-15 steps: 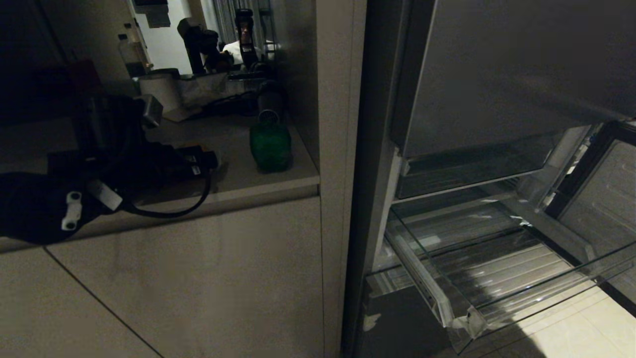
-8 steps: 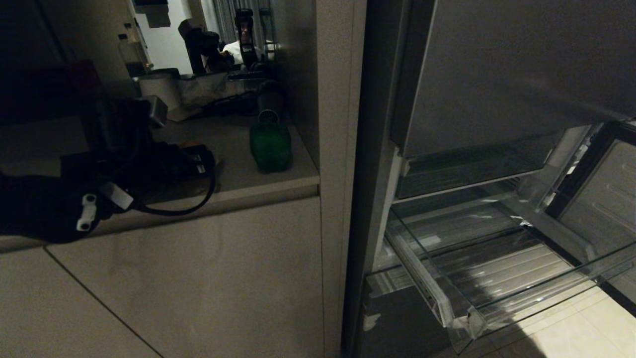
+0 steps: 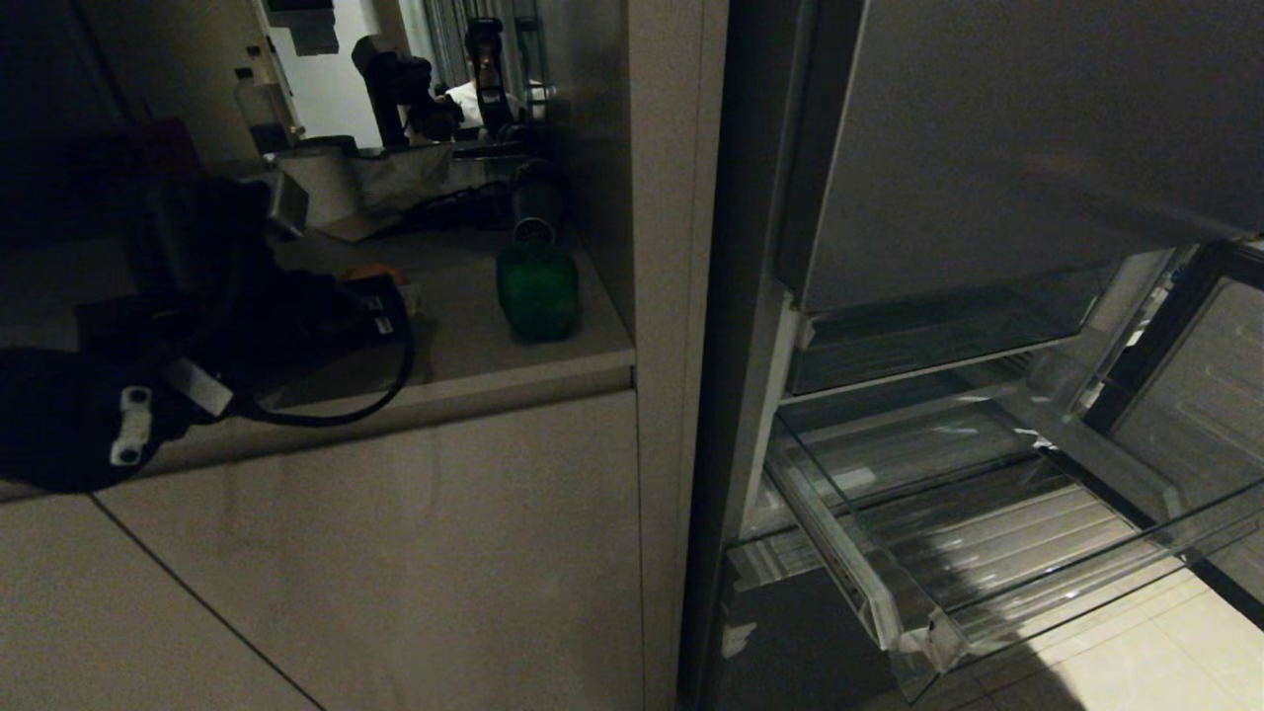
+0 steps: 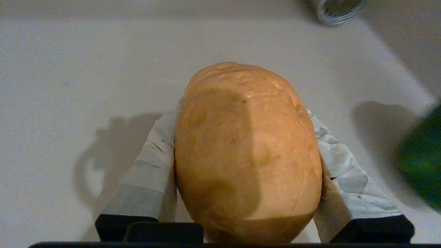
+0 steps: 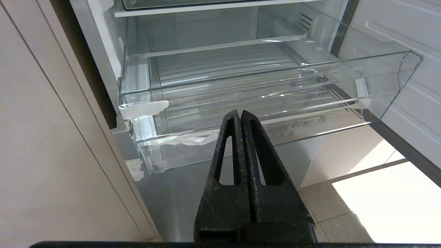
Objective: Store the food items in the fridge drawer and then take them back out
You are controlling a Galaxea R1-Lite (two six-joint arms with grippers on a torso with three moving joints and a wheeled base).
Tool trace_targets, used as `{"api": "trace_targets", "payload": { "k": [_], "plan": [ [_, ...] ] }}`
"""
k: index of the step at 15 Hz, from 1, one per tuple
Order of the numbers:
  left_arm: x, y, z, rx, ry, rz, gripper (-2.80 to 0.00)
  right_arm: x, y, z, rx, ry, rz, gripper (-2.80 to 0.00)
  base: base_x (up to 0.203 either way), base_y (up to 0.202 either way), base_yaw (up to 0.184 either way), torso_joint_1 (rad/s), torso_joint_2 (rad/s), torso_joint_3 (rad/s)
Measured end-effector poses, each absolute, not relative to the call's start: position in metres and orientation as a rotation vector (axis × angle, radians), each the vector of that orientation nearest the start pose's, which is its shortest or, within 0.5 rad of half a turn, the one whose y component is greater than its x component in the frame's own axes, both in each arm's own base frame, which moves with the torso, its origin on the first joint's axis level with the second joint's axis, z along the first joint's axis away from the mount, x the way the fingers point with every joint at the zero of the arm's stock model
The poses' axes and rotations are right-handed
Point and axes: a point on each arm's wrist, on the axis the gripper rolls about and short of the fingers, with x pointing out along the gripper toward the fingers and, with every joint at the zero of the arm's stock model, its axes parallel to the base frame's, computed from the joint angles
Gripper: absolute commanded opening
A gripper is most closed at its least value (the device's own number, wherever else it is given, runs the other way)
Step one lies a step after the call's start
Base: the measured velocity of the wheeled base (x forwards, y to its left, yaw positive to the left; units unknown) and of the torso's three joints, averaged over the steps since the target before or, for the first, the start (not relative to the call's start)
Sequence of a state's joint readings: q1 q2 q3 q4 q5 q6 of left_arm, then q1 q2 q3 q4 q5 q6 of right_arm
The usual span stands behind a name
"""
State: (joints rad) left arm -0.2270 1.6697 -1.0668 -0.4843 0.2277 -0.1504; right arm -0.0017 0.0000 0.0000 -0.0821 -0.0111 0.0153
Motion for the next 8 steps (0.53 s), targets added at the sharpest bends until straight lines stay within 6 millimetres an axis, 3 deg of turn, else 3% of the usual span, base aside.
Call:
{"api": "trace_targets", "payload": {
  "k": [4,8],
  "plan": [
    [0.270,-0.067,0.264,-0.134,0.078,-0.104,-2.80,-0.023,0.000,0.084,0.016,-0.082,-0.013,-2.80,0.000,0.000,0.000,0.000,0.00,0.000],
    [0.219,-0.081,0.269,-0.138,0.065,-0.327,-2.80,-0.023,0.000,0.084,0.016,-0.082,-0.012,-2.80,0.000,0.000,0.000,0.000,0.00,0.000]
  ]
}}
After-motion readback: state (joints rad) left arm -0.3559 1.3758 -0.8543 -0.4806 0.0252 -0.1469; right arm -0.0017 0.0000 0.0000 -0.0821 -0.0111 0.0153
